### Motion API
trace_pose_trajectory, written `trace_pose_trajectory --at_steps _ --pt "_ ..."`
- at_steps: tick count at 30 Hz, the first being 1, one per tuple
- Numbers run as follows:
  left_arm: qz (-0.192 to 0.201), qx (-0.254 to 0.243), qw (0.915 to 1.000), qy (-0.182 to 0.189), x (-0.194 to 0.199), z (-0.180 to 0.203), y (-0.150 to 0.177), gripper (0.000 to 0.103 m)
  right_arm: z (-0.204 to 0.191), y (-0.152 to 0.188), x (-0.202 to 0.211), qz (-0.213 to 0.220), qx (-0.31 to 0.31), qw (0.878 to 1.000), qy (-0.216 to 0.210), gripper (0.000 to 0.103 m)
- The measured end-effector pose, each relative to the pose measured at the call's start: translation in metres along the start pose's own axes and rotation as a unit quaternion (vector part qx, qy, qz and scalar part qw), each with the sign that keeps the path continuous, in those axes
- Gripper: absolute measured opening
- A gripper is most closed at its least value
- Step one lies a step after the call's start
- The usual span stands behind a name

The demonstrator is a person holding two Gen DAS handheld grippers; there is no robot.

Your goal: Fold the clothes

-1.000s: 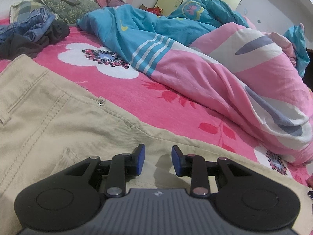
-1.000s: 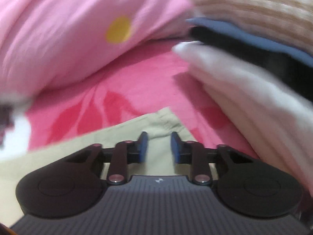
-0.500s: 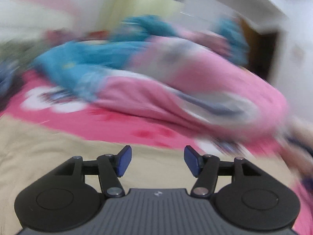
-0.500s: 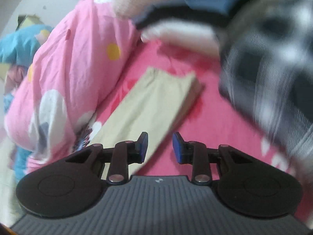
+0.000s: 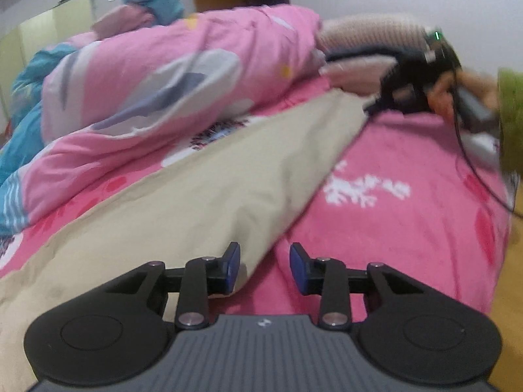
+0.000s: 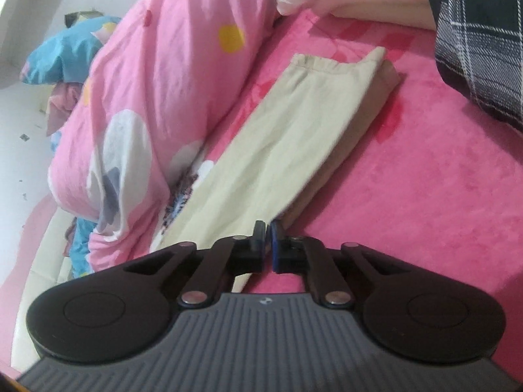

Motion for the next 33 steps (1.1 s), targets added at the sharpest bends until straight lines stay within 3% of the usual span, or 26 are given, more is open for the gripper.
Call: trace_pose_trajectory --at_steps 6,8,10,13,15,18,21,26,29,33 --pt "-0.02 -0.025 0.9995 -0.008 -0.025 0.007 -0.002 0.036 0.004 0.001 0.009 0.001 -0.015 1.0 -0.007 0.003" --pt "-0.022 -0.022 0.9995 -0.01 -0.03 0.008 -0.003 0.031 0.006 0.003 0.007 -0.003 -0.018 1.0 -0.012 0.004" --pt "-0.021 -0.013 0.9997 -0.008 -0.032 0.008 -0.005 0.017 0.006 0.003 0.005 -0.002 -0.016 1.0 -0.016 0.004" --pt "-0.015 -0.002 0.9999 -0.007 -0.032 0.007 -0.008 0.005 0.005 0.002 0.002 0.004 -0.012 1.0 -0.022 0.001" --pt "-0.005 0.022 0.9997 -0.002 -0.028 0.003 -0.012 0.004 -0.002 -0.001 0.005 0.014 -0.002 0.999 -0.033 0.0" --pt "0.004 0.097 0.9949 0.028 -0.022 -0.012 -0.018 0.003 -0.018 -0.011 0.008 0.023 0.008 0.998 -0.051 0.0" --pt "0.002 0.2 0.9768 0.075 -0.021 -0.034 -0.022 0.003 -0.033 -0.022 -0.001 0.023 0.016 0.998 -0.061 0.0" --pt "0.023 0.365 0.9185 0.151 -0.019 -0.079 -0.022 0.001 -0.056 -0.032 -0.033 0.008 0.023 0.997 -0.068 0.0" --pt "0.034 0.399 0.9051 0.142 -0.02 -0.1 -0.021 0.001 -0.063 -0.034 -0.058 -0.004 0.019 0.998 -0.064 0.0" --pt "0.051 0.422 0.8993 0.101 -0.028 -0.124 -0.024 0.001 -0.066 -0.028 -0.088 -0.015 0.045 0.998 -0.037 0.004"
Point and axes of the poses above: each gripper's, at about its wrist camera, not at the fingertips, and x roughly against the way its jaws point, z to its right, y to its underside, the point moved 8 cm from there along -x, roughly the way its jaws point, and after that the axes turned 4 degrees about y, right-handed, at the moved point
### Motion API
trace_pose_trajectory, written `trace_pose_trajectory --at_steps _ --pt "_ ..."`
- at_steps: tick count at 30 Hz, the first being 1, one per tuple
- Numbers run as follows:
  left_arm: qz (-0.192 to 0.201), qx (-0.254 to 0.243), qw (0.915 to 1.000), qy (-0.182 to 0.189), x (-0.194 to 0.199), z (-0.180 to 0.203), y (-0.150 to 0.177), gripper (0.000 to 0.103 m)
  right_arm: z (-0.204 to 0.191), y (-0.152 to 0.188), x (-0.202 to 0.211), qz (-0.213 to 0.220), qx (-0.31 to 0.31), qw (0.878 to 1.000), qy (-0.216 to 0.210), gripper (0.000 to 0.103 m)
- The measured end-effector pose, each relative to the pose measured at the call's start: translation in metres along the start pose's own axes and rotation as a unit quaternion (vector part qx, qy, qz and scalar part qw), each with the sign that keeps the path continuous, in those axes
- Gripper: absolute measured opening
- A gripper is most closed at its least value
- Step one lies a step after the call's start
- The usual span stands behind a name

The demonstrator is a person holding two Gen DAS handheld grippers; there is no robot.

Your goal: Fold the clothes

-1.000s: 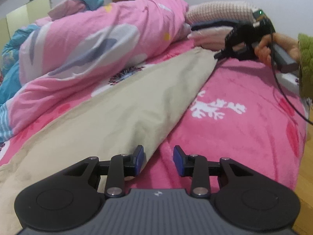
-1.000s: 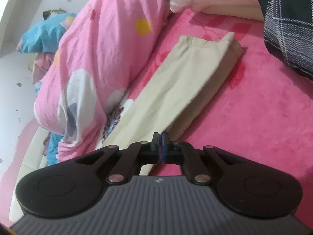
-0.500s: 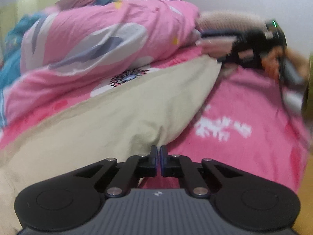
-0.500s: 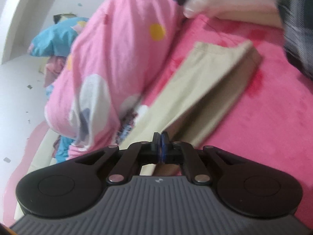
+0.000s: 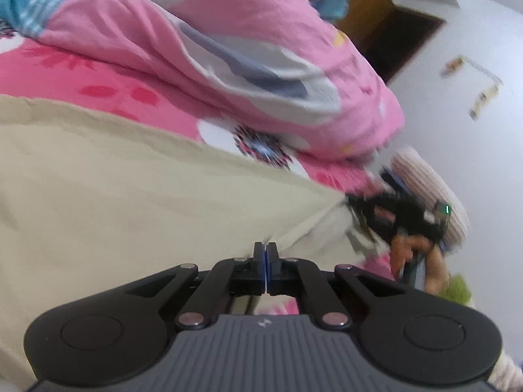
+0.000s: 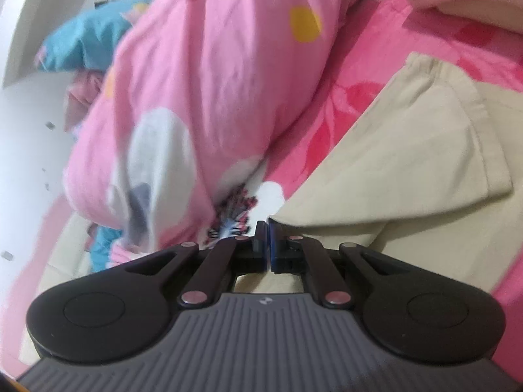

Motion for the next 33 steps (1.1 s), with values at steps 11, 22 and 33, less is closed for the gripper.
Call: trace_pose_trajectory --at_steps 11,22,33 --pt "0.074 -0.055 0.9926 -0.08 0.031 -0.016 -0.01 0.031 -0.005 0.005 0.058 0.037 0.086 0.996 0.007 0.047" --pt "0.01 -0.372 0.9122 -0.172 0.034 0.039 0.067 0.034 -0.042 0.136 0.097 -0.097 0.14 0.983 -0.071 0.035" --pt "0.01 -0.151 0.9842 -0.091 0.038 -0.013 0.02 0.007 -0.162 0.266 0.083 -0.05 0.554 0.823 -0.115 0.03"
Point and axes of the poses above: each gripper's, at about its wrist camera, not at the fingertips, and x roughly against the way its jaws point, z to its right, y to its underside, the point moved 8 cm from there along -x, roughly the way its jaws point, and after that the axes turned 4 degrees about y, right-handed, at the moved point
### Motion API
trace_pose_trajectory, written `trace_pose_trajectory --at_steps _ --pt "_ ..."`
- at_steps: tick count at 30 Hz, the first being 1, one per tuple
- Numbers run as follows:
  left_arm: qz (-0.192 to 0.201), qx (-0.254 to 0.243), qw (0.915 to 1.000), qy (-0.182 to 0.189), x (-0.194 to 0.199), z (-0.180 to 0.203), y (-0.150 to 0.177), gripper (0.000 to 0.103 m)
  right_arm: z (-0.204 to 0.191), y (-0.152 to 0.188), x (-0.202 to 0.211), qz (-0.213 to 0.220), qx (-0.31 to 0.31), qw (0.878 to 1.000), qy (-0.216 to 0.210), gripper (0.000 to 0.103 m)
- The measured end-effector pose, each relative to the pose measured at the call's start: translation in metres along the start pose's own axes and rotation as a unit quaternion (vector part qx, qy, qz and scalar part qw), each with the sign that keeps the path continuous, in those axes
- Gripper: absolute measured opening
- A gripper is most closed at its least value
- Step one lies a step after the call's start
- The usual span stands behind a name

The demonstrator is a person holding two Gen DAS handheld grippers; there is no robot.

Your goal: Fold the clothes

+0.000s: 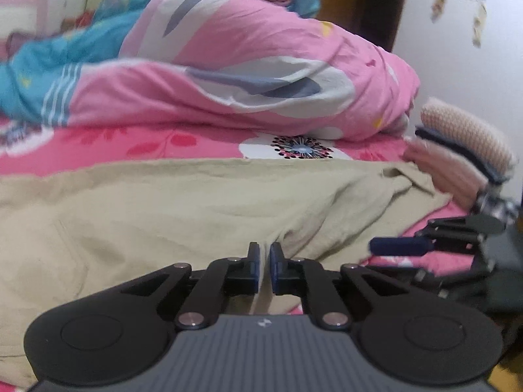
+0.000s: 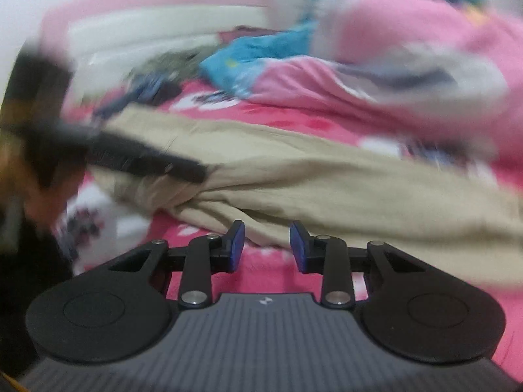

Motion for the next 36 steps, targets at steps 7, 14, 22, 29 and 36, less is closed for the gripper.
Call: trace_pose_trajectory --at_steps 7,14,22,29,36 --pt "-0.009 0.09 0.9942 0.059 -0.002 -0.025 -0.005 0.006 -0.035 -0.002 -0.028 -0.01 0.191 0.982 -0.005 0.029" --pt "-0.001 0.093 0.9927 0.077 0.006 -0.023 -0.014 0.005 -0.036 -0.004 -0.026 -0.043 0.205 0.975 -0.081 0.002" --pt "-0.005 0.064 0.9958 0.066 0.002 -0.017 -0.007 0.006 -0.032 0.015 -0.009 -0.079 0.147 0.978 -0.128 0.007" --pt "0.002 0.014 0.9984 0.055 0.006 -0.006 -0.002 0.006 -0.008 0.038 0.034 -0.079 0.038 0.988 -0.127 0.005" --pt "0.0 0.006 0.9985 0.055 0.007 -0.002 0.005 0.006 0.15 0.077 0.096 0.007 -0.359 0.932 0.04 0.016"
Point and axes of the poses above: each gripper's, at about its wrist camera, not at the fingertips, and x roughly against the way its jaws point, z to its right, y to its underside, the point moved 8 cm from there along -x, roughly the way its jaws point, and after that the axes turned 4 degrees about y, right-handed, at the moved point
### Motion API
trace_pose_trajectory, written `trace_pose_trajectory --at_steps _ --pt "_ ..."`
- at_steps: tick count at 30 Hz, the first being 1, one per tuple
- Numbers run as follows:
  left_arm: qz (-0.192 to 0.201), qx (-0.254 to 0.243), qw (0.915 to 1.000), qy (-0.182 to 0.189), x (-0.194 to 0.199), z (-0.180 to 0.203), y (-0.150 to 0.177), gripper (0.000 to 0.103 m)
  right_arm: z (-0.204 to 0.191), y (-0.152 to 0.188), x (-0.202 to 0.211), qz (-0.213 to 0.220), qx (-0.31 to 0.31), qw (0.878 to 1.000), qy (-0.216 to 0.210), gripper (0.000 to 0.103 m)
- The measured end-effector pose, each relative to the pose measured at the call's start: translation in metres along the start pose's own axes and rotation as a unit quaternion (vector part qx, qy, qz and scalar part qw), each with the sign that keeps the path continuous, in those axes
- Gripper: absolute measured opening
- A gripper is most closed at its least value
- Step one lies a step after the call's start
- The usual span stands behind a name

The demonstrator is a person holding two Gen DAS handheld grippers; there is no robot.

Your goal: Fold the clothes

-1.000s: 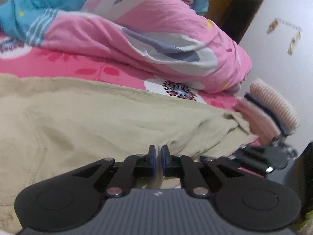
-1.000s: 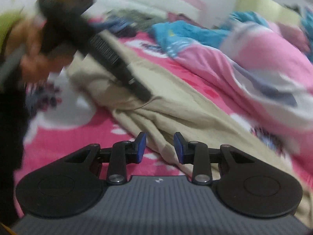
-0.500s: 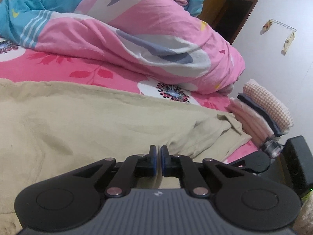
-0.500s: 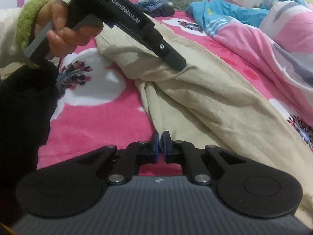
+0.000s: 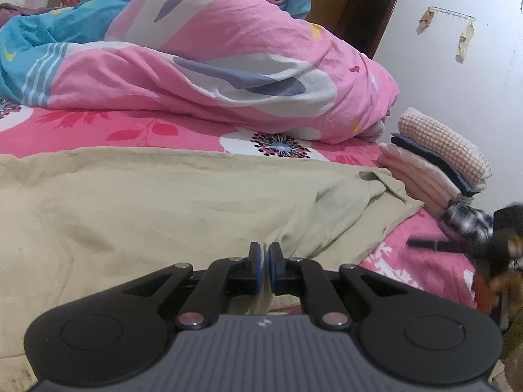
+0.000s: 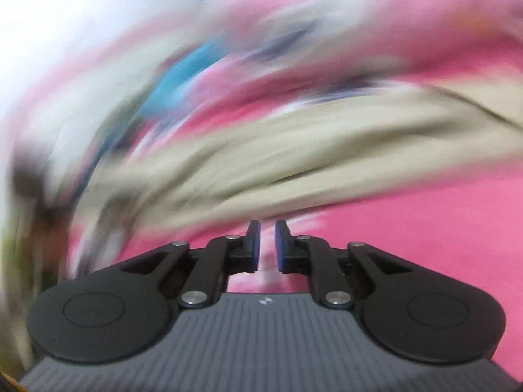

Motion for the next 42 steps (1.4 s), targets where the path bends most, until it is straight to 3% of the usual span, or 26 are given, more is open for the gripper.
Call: trace_pose_trajectory --at_steps 2,5,6,10,11,14,18,20,28,32,35,36,38,42 --pt "0.001 0.0 1.0 -0.002 0.0 0.001 0.002 0.006 0.061 -0.02 0.015 0.045 -0.148 0.987 0.045 0.027" --pt "0.002 0.003 1.0 -0.005 -0.001 0.002 0.004 0.007 0.125 -0.03 0.023 0.093 -0.303 0.946 0.069 0.026" --pt "0.002 0.003 1.0 -0.006 -0.001 0.002 0.006 0.007 0.14 -0.033 0.024 0.106 -0.335 0.933 0.075 0.026" --pt "0.001 0.003 1.0 -0.008 -0.001 0.004 0.011 0.007 0.16 -0.044 0.019 0.144 -0.369 0.913 0.101 0.025" --pt "0.0 0.003 1.0 -0.008 -0.002 0.005 0.012 0.007 0.164 -0.046 0.018 0.152 -0.374 0.909 0.107 0.02" --pt "0.001 0.002 0.9999 -0.01 -0.001 0.006 0.013 0.007 0.167 -0.045 0.017 0.168 -0.376 0.903 0.121 0.004" --pt "0.002 -0.004 0.9999 -0.012 -0.001 0.006 0.012 0.007 0.149 -0.04 0.036 0.191 -0.336 0.91 0.152 0.003" --pt "0.001 -0.005 0.9999 -0.012 -0.002 0.005 0.012 0.007 0.157 -0.032 0.034 0.183 -0.351 0.904 0.16 0.002" --pt "0.004 -0.01 0.9999 -0.012 -0.001 0.005 0.011 0.007 0.146 -0.029 0.044 0.205 -0.351 0.891 0.204 0.006" --pt "0.006 -0.026 0.9996 -0.012 -0.001 0.007 0.012 0.007 0.127 -0.048 0.045 0.229 -0.288 0.894 0.256 0.009" --pt "0.008 -0.037 0.9992 -0.012 0.0 0.009 0.013 0.007 0.11 -0.069 0.054 0.242 -0.238 0.904 0.259 0.01" --pt "0.009 -0.04 0.9991 -0.011 0.0 0.01 0.013 0.007 0.107 -0.076 0.052 0.238 -0.228 0.91 0.252 0.01" --pt "0.013 -0.043 0.999 -0.01 0.0 0.01 0.014 0.007 0.112 -0.087 0.039 0.205 -0.244 0.92 0.228 0.022" --pt "0.022 -0.042 0.9989 -0.006 0.002 0.01 0.016 0.007 0.15 -0.098 0.012 0.157 -0.316 0.905 0.238 0.025"
Point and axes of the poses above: each gripper's, at about its wrist camera, not at the fingertips, and x roughly against the way its jaws point, z to its right, y to its underside, the point moved 8 cm from there along -x, roughly the way its jaws point, and after that the axes turned 4 degrees about y, right-handed, at the moved point
